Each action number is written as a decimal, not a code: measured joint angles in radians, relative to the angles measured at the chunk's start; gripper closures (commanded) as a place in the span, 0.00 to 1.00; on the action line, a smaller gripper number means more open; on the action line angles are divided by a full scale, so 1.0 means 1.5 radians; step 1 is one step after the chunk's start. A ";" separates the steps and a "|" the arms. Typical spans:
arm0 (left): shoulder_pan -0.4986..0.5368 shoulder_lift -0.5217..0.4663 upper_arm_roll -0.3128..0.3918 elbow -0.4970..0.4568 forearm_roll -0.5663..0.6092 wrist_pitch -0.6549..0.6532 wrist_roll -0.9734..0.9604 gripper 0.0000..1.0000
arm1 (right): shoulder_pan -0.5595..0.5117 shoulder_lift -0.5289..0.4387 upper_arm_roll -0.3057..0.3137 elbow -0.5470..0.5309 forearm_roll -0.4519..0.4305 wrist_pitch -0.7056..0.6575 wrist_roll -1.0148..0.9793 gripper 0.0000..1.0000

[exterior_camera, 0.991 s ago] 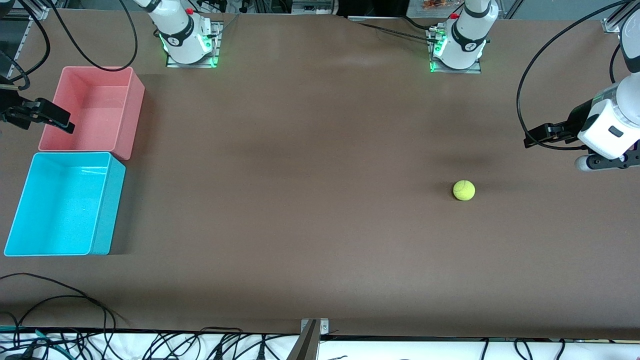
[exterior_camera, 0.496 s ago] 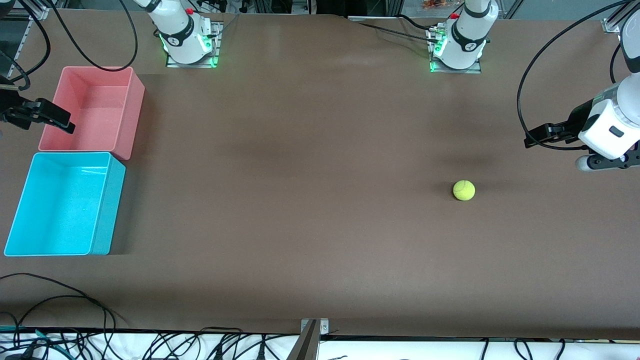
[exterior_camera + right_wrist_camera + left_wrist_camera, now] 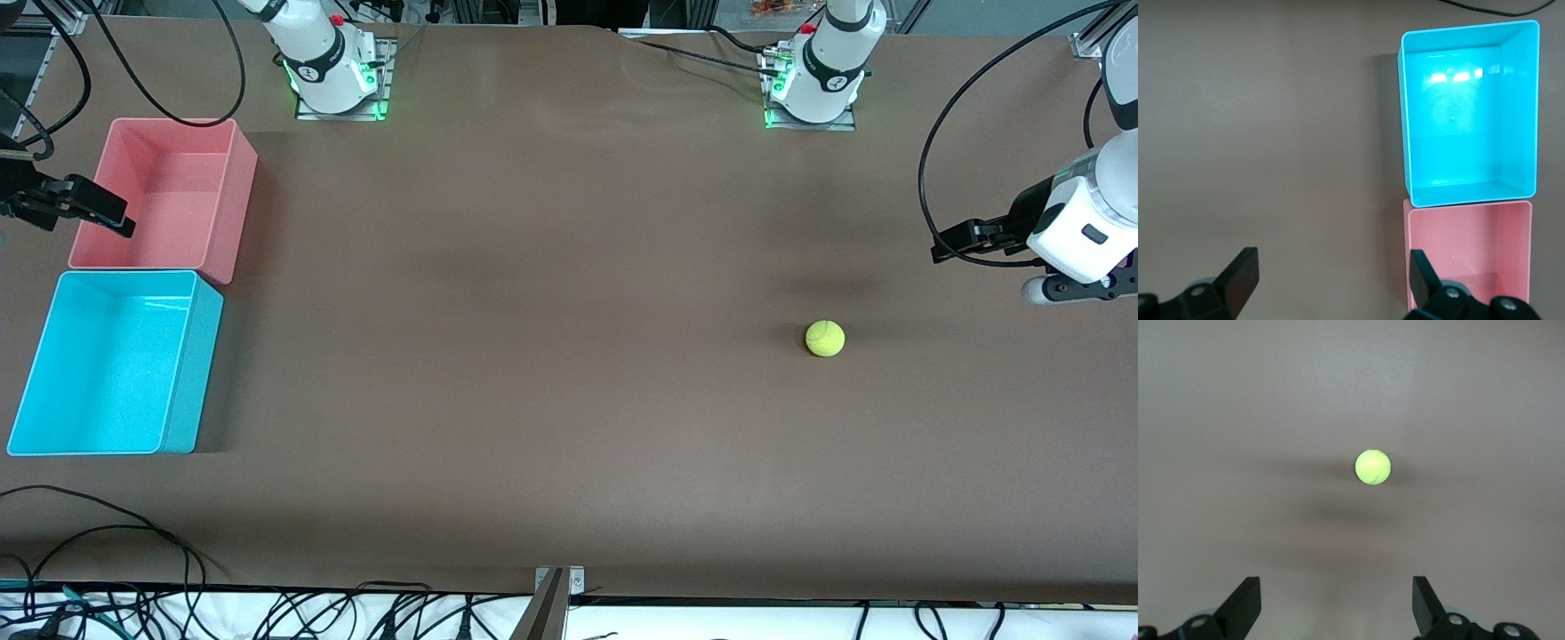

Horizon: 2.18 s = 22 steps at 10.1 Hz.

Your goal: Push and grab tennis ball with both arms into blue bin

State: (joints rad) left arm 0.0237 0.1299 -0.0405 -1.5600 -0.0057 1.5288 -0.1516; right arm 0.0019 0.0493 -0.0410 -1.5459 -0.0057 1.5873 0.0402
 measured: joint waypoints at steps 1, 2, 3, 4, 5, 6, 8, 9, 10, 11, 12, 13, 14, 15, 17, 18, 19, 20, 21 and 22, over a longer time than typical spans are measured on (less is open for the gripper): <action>0.002 0.000 0.001 0.000 0.000 0.000 0.000 0.00 | 0.000 0.000 0.000 0.000 0.000 0.000 0.000 0.00; 0.003 0.001 0.002 0.000 0.000 0.000 0.000 0.00 | 0.000 0.000 0.000 0.000 0.000 0.000 0.000 0.00; 0.002 0.002 0.001 0.000 0.000 0.000 0.000 0.00 | 0.000 0.000 0.000 0.000 0.000 0.000 0.000 0.00; 0.001 0.006 0.000 0.000 0.000 0.000 0.000 0.00 | 0.000 0.001 0.000 0.000 0.000 0.000 0.000 0.00; 0.000 0.011 0.000 0.000 0.000 0.000 0.000 0.00 | 0.000 0.003 0.000 0.000 0.000 0.000 0.000 0.00; -0.001 0.017 -0.001 0.000 0.000 0.001 0.000 0.00 | 0.000 0.004 0.000 0.000 0.001 0.000 0.000 0.00; -0.006 0.022 -0.004 0.000 0.000 0.002 0.000 0.00 | 0.000 0.005 0.000 0.000 0.001 0.001 0.000 0.00; -0.007 0.024 -0.005 0.000 0.000 0.009 0.000 0.00 | 0.000 0.005 0.000 0.000 0.001 0.001 0.000 0.00; -0.007 0.026 -0.005 -0.008 0.000 0.030 0.000 0.00 | 0.000 0.005 0.000 0.000 0.001 0.001 0.000 0.00; -0.007 0.027 -0.005 -0.024 0.000 0.056 0.000 0.00 | 0.000 0.005 -0.001 0.000 0.001 0.001 0.000 0.00; -0.007 0.027 -0.005 -0.050 0.000 0.091 0.000 0.00 | 0.000 0.005 -0.002 0.000 0.001 0.001 0.000 0.00; -0.007 0.026 -0.005 -0.080 0.000 0.131 0.000 0.00 | 0.000 0.005 -0.003 0.000 0.001 0.001 0.000 0.00; -0.007 0.026 -0.005 -0.110 0.000 0.167 0.000 0.00 | 0.000 0.005 -0.003 0.000 0.001 0.001 0.000 0.00; -0.007 0.026 -0.005 -0.135 0.000 0.195 0.000 0.00 | 0.000 0.005 -0.003 0.000 0.001 0.001 0.000 0.00; -0.007 0.026 -0.005 -0.177 0.000 0.241 0.000 0.00 | 0.000 0.005 -0.003 0.000 0.001 0.001 0.000 0.00; -0.007 0.025 -0.005 -0.200 0.000 0.263 0.000 0.00 | 0.000 0.005 -0.003 0.000 0.001 0.002 0.000 0.00; -0.007 0.026 -0.005 -0.228 0.000 0.289 0.000 0.00 | 0.000 0.005 -0.003 0.000 0.001 0.002 0.000 0.00; -0.007 0.026 -0.005 -0.256 0.000 0.321 0.000 0.00 | 0.000 0.005 -0.003 0.000 0.001 0.003 0.000 0.00; -0.007 0.026 -0.005 -0.282 0.000 0.351 0.000 0.09 | 0.000 0.005 -0.003 0.001 0.001 0.003 0.000 0.00; -0.007 0.026 -0.006 -0.306 0.000 0.376 0.000 0.26 | 0.000 0.004 -0.003 0.002 0.001 0.003 0.000 0.00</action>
State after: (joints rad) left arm 0.0127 0.1685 -0.0488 -2.0190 -0.0064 2.0928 -0.1516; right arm 0.0016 0.0552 -0.0453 -1.5431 -0.0040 1.5916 0.0402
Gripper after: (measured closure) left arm 0.000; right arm 0.000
